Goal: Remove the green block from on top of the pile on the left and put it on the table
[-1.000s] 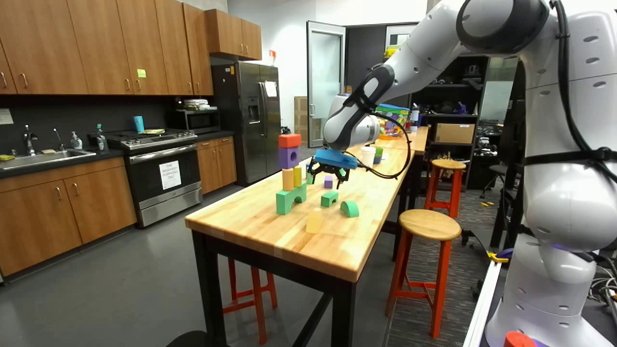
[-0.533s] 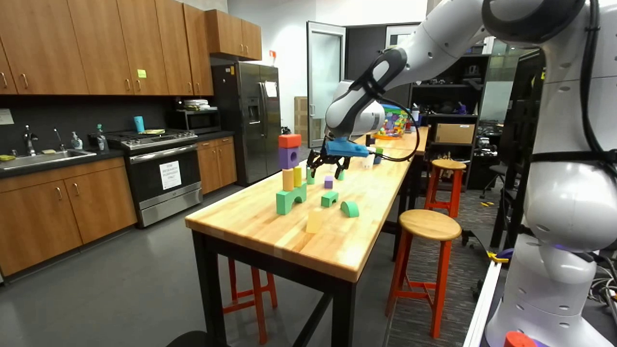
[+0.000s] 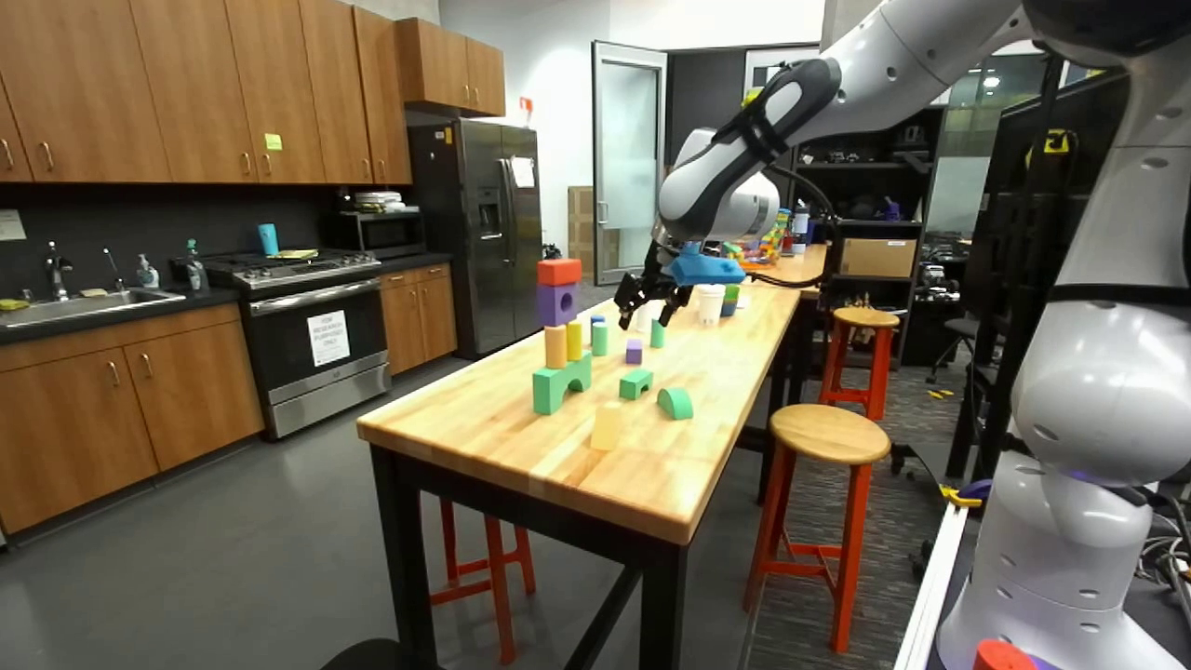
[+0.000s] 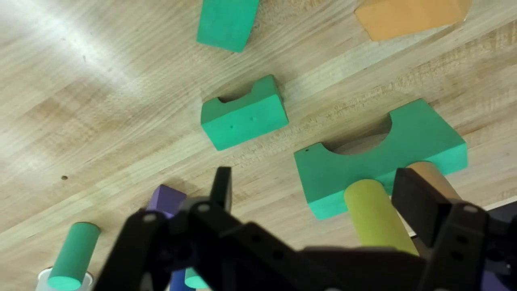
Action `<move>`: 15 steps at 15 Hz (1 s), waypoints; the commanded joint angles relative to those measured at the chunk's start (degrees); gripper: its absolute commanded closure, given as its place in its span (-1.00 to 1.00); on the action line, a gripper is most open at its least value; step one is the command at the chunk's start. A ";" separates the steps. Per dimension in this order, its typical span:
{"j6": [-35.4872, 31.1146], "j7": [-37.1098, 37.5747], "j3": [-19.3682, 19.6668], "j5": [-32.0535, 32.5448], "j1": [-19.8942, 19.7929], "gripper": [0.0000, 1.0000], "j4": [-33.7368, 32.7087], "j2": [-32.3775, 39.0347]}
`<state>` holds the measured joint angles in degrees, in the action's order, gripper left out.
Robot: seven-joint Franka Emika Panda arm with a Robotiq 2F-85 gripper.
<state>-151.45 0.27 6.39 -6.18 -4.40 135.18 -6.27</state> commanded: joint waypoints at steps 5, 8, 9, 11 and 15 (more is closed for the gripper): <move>-0.07 -0.03 -0.27 0.05 -0.21 -1.00 0.27 -0.07; 2.38 2.77 -0.61 3.19 -0.96 -1.00 -1.07 0.34; 3.16 2.58 -0.66 3.06 -0.69 -1.00 -1.72 -0.38; 6.77 -0.77 -0.54 2.06 0.10 -1.00 -2.57 -2.83; 20.16 -12.07 0.08 2.18 1.26 -1.00 -3.58 -9.43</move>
<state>-140.74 -4.41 5.94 -3.72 -3.78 131.56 -9.64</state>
